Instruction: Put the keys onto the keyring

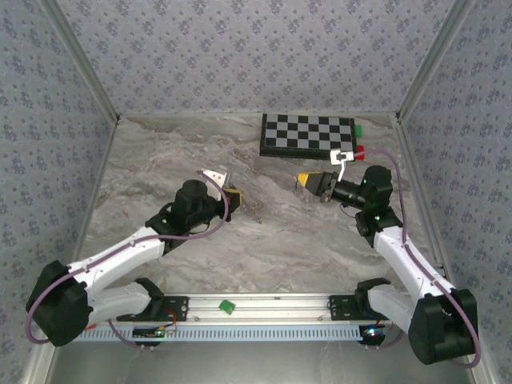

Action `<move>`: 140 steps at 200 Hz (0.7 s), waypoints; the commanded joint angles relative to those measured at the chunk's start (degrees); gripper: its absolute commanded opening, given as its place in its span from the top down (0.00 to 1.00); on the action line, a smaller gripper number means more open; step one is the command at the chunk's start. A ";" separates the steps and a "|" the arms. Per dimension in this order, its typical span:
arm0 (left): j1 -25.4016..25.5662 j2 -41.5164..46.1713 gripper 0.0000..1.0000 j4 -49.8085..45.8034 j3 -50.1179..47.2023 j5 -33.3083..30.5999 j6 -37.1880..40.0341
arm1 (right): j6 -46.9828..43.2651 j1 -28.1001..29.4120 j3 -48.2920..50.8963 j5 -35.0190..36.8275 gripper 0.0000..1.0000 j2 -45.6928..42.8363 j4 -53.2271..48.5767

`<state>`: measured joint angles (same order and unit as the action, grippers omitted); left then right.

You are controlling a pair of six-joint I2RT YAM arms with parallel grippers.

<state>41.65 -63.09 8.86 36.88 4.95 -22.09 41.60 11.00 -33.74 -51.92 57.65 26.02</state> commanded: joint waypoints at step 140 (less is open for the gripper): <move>0.05 0.54 1.00 2.11 0.60 0.34 0.02 | -31.20 16.58 -10.55 48.77 1.00 12.23 -50.92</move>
<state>41.65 -63.09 8.84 36.88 4.93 -22.09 13.37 24.27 -41.36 -13.15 65.34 -17.12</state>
